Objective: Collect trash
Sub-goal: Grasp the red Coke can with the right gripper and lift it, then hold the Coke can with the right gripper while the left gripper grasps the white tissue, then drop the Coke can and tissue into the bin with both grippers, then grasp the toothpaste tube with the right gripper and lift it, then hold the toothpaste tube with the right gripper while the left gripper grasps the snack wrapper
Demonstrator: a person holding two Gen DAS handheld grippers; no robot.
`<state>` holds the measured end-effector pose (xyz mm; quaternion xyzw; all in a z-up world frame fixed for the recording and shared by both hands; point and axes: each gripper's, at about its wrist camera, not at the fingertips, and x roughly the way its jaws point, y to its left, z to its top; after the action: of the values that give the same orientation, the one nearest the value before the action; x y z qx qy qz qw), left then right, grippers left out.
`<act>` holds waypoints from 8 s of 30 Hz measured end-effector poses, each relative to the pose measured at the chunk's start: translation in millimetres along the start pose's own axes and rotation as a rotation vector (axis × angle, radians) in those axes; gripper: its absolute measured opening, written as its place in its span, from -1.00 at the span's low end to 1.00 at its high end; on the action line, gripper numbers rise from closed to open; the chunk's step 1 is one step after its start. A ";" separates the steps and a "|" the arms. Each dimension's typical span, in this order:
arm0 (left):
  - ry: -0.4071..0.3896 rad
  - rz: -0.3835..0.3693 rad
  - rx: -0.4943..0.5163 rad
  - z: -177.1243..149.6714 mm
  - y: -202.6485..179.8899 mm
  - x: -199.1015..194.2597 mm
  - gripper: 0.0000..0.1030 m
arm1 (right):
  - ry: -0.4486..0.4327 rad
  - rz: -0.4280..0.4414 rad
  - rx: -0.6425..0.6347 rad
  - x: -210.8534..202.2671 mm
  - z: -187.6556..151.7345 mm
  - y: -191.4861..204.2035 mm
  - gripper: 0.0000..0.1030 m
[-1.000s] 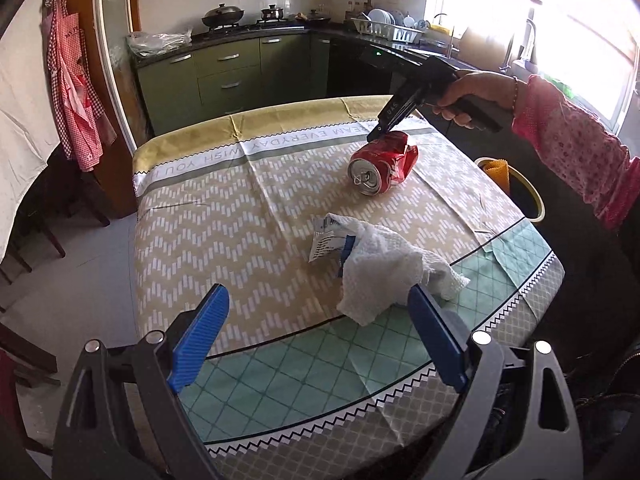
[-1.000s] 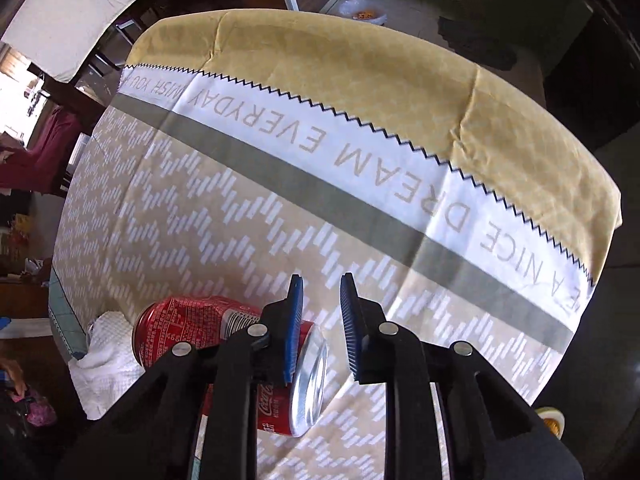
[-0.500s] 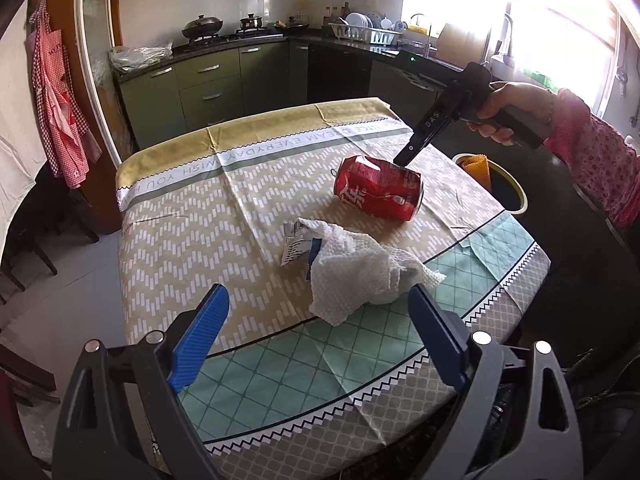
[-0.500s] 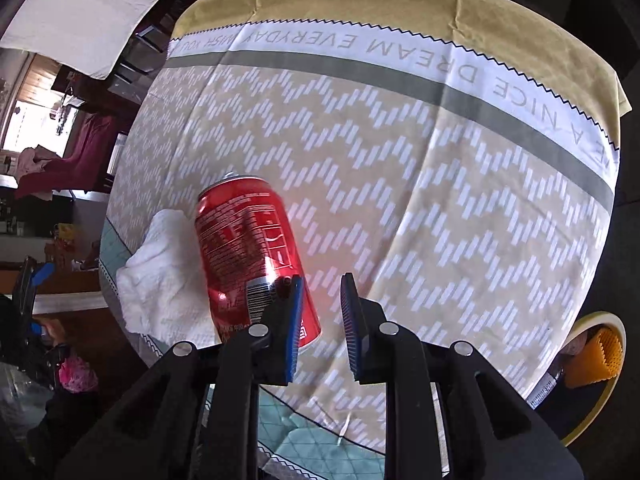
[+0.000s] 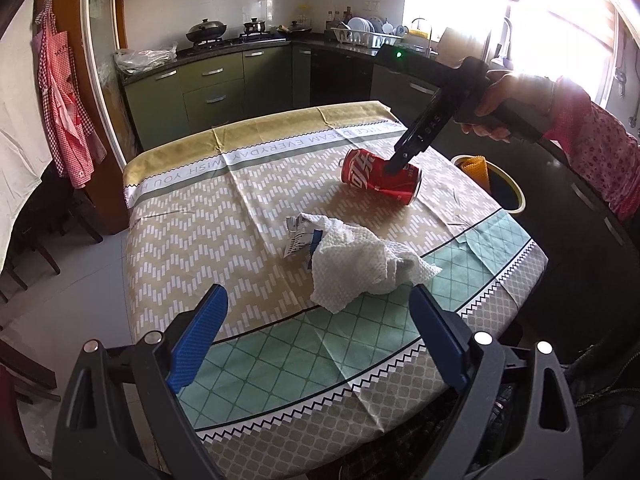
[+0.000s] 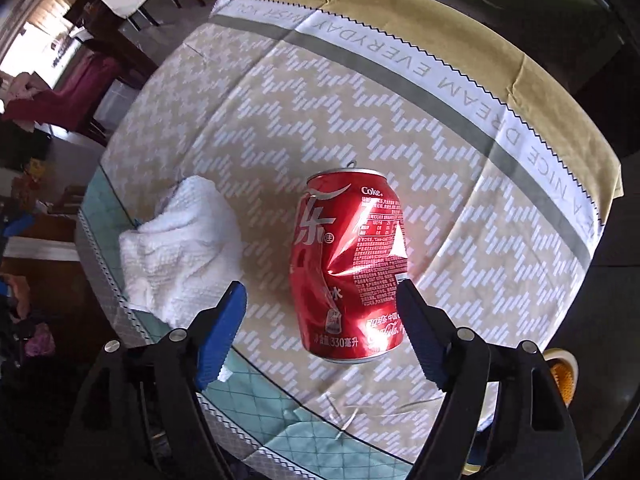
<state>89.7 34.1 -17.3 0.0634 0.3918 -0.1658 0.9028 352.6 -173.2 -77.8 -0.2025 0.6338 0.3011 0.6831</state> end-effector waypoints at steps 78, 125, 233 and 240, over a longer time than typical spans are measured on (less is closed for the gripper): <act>0.454 -0.136 0.109 46.8 -23.1 143.2 -0.67 | -0.184 0.096 0.166 -3.3 -158.8 -34.8 0.33; 0.098 -0.344 0.410 232.1 -200.0 77.5 -0.91 | -0.272 -0.142 0.811 -14.2 -310.4 -281.8 0.34; 0.300 -0.111 0.019 82.9 22.9 160.6 0.80 | -0.397 0.013 -0.031 -11.8 -240.9 20.2 -0.84; 0.454 -0.157 -0.225 73.2 47.2 181.6 0.80 | -0.403 0.029 -0.030 -5.1 -237.0 17.9 -0.84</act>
<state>272.3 15.0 -100.2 -0.0325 0.6039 -0.1721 0.7776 164.3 -316.8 -98.0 -0.1390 0.4825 0.3548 0.7886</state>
